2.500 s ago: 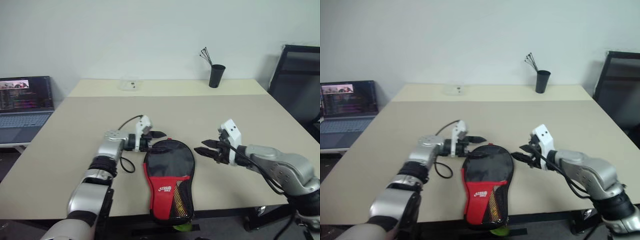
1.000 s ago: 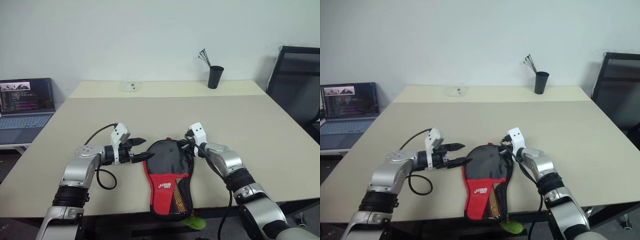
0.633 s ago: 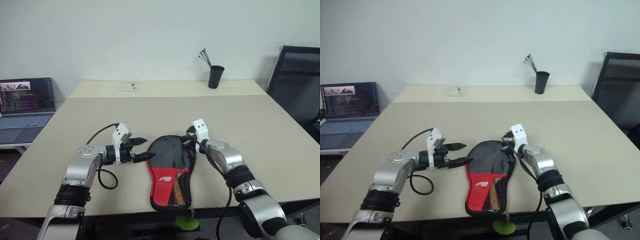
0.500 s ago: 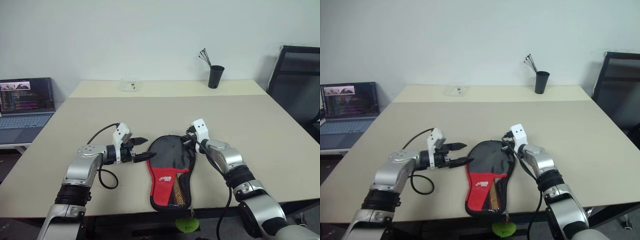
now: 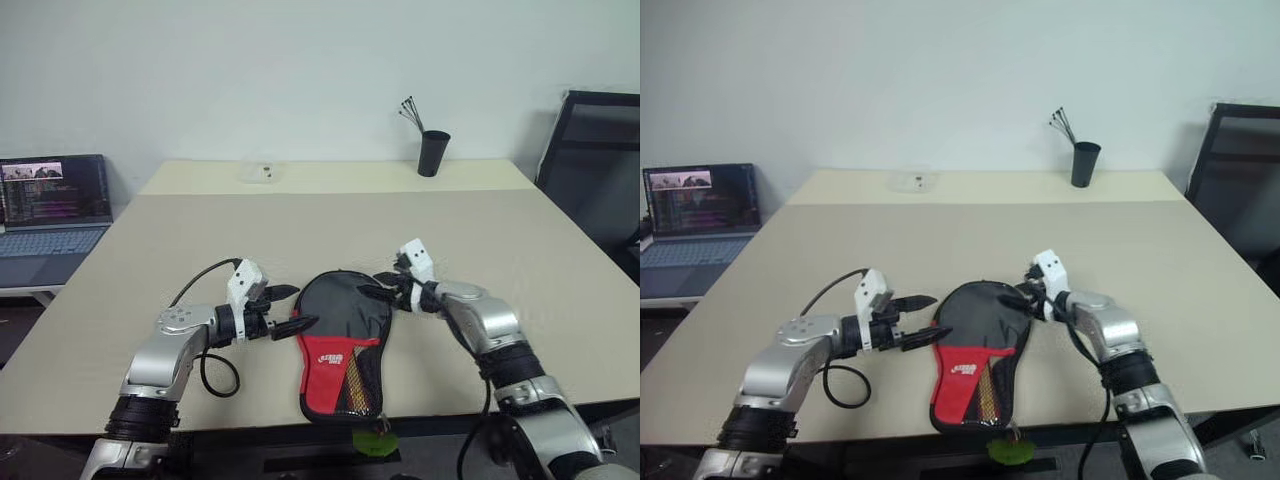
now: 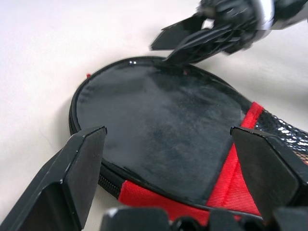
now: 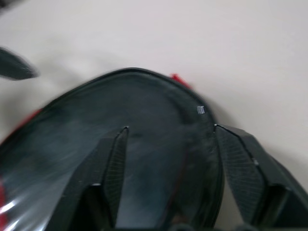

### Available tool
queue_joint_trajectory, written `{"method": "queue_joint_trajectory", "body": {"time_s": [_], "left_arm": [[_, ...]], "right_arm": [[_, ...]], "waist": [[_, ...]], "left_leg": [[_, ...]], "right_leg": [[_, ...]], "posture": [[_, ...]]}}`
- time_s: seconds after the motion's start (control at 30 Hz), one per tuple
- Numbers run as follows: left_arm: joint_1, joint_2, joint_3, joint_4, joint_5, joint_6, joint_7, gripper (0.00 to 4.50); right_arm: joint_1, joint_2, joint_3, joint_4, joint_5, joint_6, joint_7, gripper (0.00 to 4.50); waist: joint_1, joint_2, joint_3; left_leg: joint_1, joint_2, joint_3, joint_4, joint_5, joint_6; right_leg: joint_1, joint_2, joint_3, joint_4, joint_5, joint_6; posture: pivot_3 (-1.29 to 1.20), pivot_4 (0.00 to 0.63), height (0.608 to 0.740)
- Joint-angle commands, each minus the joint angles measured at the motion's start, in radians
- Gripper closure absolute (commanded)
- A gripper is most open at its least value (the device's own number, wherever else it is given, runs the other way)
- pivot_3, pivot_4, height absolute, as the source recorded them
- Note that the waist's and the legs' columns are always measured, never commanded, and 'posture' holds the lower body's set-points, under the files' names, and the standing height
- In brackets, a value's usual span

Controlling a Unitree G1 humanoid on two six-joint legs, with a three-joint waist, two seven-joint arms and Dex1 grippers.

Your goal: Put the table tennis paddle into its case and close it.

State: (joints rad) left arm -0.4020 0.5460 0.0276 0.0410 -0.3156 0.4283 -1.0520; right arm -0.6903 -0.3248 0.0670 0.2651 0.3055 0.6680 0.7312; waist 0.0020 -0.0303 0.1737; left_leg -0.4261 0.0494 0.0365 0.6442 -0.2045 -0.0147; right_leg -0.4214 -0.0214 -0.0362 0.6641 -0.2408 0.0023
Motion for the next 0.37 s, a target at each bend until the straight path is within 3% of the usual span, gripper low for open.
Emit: {"method": "queue_joint_trajectory", "body": {"time_s": [0.03, 0.2, 0.37], "left_arm": [[-0.009, 0.014, 0.005, -0.08, -0.023, -0.042, -0.004, 0.0], [-0.001, 0.037, 0.008, -0.061, -0.016, -0.112, -0.039, 0.0], [0.0, 0.03, 0.009, -0.057, -0.021, -0.113, -0.02, 0.0]], "right_arm": [[0.046, -0.096, -0.096, -0.236, 0.107, 0.105, 0.045, 1.56], [0.209, -0.253, -0.107, -0.521, 0.189, 0.185, 0.118, 1.56], [0.289, -0.366, -0.102, -0.632, 0.215, 0.205, 0.156, 1.56]], "waist": [[0.001, 0.001, 0.0], [-0.001, 0.001, 0.0], [-0.004, 0.001, 0.001]], "left_leg": [[0.0, 0.0, 0.0, 0.0, 0.0, 0.0], [0.0, -0.001, 0.001, -0.001, 0.0, 0.0], [0.0, -0.002, 0.0, -0.001, 0.0, 0.0]], "right_leg": [[0.0, -0.001, 0.0, 0.0, 0.0, 0.0], [0.0, 0.0, 0.0, -0.002, -0.001, -0.001], [0.0, 0.001, -0.001, -0.001, -0.002, -0.002]], "posture": [[0.0, 0.15, 0.74], [0.0, 0.15, 0.74], [0.0, 0.15, 0.74]]}}
